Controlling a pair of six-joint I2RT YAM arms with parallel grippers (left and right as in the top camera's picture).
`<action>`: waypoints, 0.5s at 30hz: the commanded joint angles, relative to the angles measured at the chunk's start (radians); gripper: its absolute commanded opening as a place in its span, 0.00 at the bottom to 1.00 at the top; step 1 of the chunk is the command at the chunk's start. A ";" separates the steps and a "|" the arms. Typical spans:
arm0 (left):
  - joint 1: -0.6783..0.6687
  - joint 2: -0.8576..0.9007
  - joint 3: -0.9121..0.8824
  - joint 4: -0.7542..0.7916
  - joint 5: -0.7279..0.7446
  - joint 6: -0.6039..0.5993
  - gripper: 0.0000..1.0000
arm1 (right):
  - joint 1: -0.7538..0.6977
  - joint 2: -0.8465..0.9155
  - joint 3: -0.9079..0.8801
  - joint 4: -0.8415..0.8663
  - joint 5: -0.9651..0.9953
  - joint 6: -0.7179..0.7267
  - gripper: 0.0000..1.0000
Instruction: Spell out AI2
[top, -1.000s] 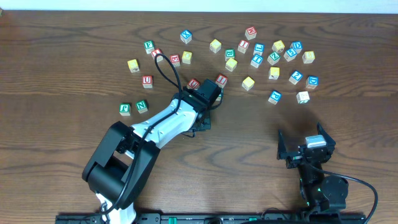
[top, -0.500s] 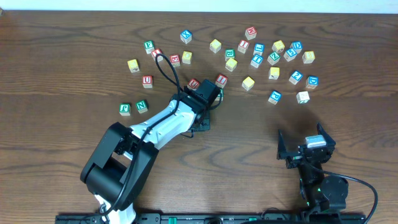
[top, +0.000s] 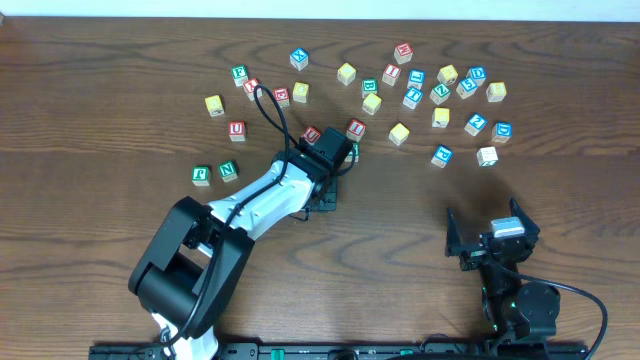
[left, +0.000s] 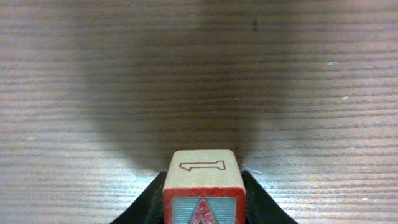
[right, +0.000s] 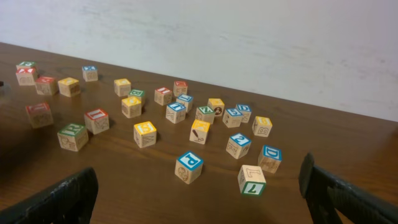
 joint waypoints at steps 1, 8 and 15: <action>0.007 0.055 -0.048 -0.005 0.039 0.013 0.41 | -0.007 -0.006 -0.002 -0.004 0.001 0.018 0.99; 0.007 0.055 -0.048 -0.005 0.039 0.013 0.51 | -0.007 -0.006 -0.002 -0.004 0.001 0.018 0.99; 0.007 0.054 -0.047 -0.005 0.039 0.013 0.54 | -0.007 -0.006 -0.002 -0.004 0.001 0.018 0.99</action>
